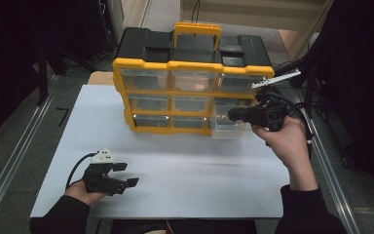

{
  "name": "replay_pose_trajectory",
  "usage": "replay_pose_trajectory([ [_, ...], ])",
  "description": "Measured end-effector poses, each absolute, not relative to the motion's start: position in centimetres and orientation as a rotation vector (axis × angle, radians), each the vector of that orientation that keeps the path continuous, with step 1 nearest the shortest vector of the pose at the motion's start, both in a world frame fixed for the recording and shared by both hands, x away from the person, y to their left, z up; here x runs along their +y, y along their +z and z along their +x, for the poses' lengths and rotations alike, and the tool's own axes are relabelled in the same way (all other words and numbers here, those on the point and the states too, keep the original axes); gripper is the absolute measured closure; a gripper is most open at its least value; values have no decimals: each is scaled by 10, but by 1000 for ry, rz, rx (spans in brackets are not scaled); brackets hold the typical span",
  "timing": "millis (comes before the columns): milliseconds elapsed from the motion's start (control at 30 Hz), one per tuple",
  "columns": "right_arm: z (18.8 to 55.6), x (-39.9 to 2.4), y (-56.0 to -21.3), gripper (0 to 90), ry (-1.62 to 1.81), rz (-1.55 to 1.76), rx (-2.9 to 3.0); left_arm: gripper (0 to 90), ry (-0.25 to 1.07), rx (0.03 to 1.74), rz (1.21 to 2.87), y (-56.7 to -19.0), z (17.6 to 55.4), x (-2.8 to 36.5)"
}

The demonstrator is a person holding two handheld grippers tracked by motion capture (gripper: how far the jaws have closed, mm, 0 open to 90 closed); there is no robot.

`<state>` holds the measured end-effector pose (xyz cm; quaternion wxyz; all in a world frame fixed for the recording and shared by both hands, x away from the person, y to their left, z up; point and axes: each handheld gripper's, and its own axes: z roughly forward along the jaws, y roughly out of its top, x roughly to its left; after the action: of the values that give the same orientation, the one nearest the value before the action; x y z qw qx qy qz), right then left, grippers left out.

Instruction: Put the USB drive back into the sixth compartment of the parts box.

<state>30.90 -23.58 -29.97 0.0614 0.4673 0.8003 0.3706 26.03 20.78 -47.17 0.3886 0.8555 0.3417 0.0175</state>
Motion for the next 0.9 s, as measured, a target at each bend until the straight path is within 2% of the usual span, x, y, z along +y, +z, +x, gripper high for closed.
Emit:
replay_pose_trajectory([
  [900, 325, -241, -325, 738, 1039, 1518, 2378, 260, 41, 868, 2178, -472, 260, 208],
])
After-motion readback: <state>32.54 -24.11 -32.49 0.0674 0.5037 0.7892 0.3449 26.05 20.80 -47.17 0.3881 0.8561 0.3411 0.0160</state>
